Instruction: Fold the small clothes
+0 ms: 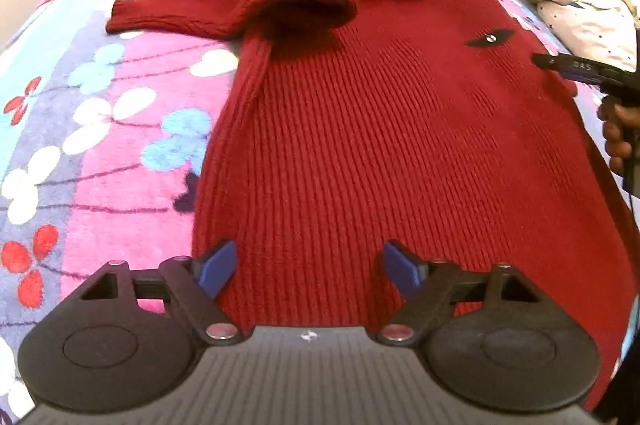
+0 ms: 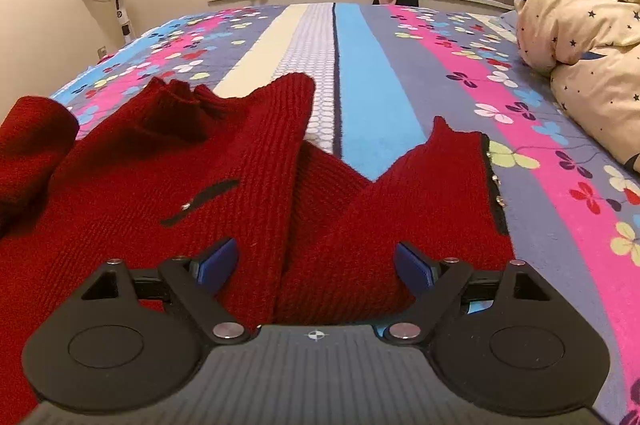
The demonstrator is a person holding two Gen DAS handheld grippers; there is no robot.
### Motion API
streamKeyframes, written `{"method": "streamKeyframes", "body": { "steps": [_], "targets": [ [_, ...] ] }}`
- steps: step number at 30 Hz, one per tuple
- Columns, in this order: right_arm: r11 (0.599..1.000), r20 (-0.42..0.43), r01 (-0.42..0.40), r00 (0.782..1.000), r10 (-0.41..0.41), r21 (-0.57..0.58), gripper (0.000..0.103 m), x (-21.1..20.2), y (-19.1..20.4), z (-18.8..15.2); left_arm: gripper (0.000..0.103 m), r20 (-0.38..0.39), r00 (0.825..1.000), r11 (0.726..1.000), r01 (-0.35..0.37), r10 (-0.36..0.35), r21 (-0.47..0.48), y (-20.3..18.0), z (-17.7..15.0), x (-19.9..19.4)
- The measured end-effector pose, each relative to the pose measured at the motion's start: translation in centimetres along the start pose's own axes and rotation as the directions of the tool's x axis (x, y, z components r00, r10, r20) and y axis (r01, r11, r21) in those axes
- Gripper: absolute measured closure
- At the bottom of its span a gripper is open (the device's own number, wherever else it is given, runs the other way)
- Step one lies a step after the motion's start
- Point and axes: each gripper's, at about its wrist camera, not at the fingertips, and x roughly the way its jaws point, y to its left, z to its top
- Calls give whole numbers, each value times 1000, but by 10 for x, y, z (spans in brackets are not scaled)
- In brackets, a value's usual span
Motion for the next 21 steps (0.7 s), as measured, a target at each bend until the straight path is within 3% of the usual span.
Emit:
{"method": "streamKeyframes", "body": {
  "steps": [4, 5, 6, 7, 8, 9, 15, 18, 20, 21],
  "targets": [
    [999, -2, -25, 1000, 25, 36, 26, -1, -10, 1, 24, 50, 999, 999, 3, -1, -39, 1, 4, -3],
    [998, -4, -39, 999, 39, 45, 38, -2, -13, 1, 25, 64, 998, 998, 5, -2, -59, 3, 6, -4],
    [997, -7, -52, 999, 53, 54, 60, -1, -14, 1, 25, 75, 997, 997, 6, 0, -76, 5, 8, -4],
    [996, -14, -64, 998, 65, 58, 66, -1, -15, 1, 25, 86, 996, 996, 2, 6, -90, 6, 9, -5],
    [995, -15, -74, 997, 75, 63, 83, -2, -15, 1, 26, 94, 996, 995, -2, 11, -96, 8, 11, -6],
    [998, -20, -39, 999, 40, 55, 92, -3, -15, 1, 26, 99, 995, 995, -5, 15, -100, 9, 12, -6],
    [994, -28, -15, 999, 18, 105, 97, -5, -36, -3, 26, 107, 994, 995, -17, 27, -94, 6, 13, -9],
    [985, 35, 78, 996, -84, 155, 98, -19, -57, 5, 26, 112, 993, 994, -13, 25, -105, 9, 14, -10],
    [962, 127, 158, 974, -190, 224, 99, -40, -80, 14, 27, 116, 993, 994, -11, 24, -112, 10, 14, -12],
    [943, 187, 201, 949, -254, 264, 99, -53, -94, 18, 27, 118, 993, 993, -10, 24, -114, 11, 14, -13]
  ]
}}
